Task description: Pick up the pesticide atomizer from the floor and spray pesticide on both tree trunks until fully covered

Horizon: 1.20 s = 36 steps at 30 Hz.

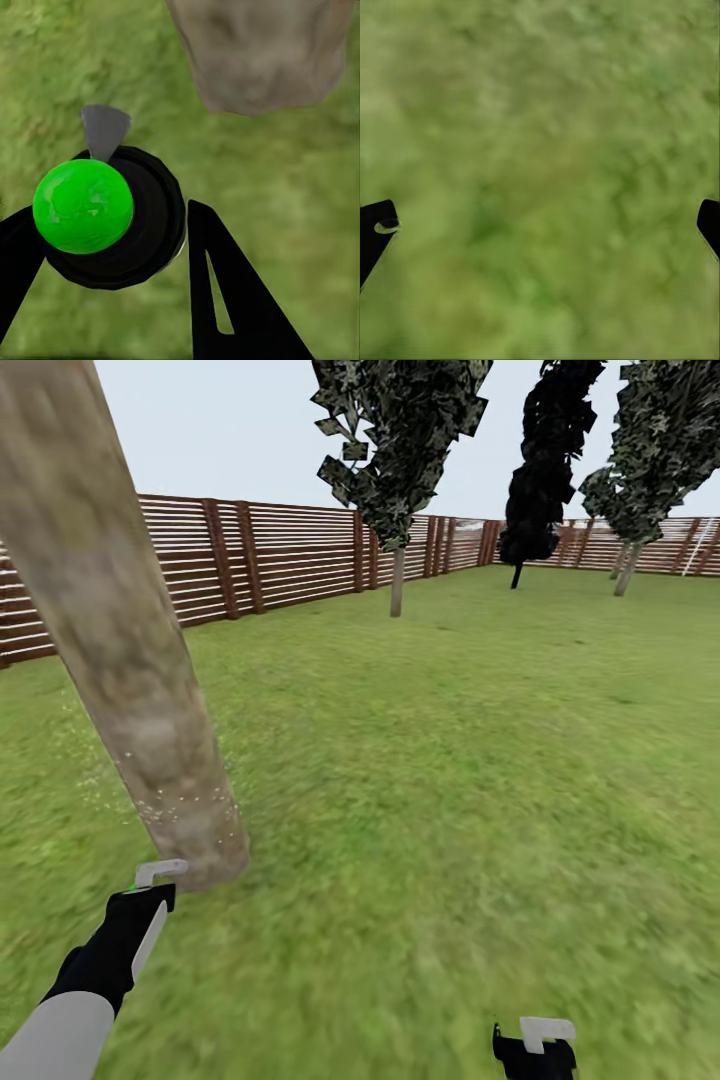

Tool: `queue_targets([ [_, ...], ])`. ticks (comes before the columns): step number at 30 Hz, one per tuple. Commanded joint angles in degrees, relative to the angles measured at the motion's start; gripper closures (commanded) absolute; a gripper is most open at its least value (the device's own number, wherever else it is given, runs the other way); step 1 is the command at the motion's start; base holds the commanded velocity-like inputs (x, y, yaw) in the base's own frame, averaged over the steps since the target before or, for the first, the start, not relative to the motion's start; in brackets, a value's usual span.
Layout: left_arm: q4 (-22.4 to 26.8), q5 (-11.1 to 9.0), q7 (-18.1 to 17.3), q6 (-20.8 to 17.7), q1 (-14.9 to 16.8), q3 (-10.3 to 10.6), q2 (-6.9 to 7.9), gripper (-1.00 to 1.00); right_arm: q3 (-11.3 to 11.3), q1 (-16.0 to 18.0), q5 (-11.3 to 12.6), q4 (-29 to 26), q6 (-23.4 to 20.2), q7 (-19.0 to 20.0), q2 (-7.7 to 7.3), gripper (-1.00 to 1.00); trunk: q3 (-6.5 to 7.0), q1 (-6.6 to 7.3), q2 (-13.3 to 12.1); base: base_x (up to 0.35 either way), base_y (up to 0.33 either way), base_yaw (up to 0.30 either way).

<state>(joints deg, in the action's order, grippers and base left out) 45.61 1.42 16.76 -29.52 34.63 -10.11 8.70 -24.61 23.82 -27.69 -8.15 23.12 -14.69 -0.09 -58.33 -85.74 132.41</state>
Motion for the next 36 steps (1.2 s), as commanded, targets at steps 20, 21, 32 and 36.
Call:
queue_targets([
  [20,0.0,0.07,0.03,-0.01,0.0,-0.08,-0.02,1.0,0.0,0.0,0.0,-0.03,0.0,-0.16,0.0,-1.0,0.0,0.0,0.0,0.17,-0.234,0.07],
  [21,0.0,0.07,0.03,-0.01,0.0,-0.08,-0.06,1.0,0.0,0.0,0.0,-0.03,0.0,-0.16,0.0,-1.0,0.0,0.0,0.0,0.121,-0.251,0.277],
  [32,-1.2,-0.15,0.01,4.74,0.0,-0.21,-0.02,1.0,0.0,0.0,0.0,-0.03,0.0,-0.07,0.0,-1.0,0.0,0.0,0.0,0.014,-0.19,0.277],
  [36,-1.78,-0.11,-1.58,4.32,1.06,0.31,-0.01,1.0,0.0,0.0,0.0,-0.03,0.0,-0.07,0.0,-1.0,0.0,0.0,0.0,-0.002,-0.002,0.278],
])
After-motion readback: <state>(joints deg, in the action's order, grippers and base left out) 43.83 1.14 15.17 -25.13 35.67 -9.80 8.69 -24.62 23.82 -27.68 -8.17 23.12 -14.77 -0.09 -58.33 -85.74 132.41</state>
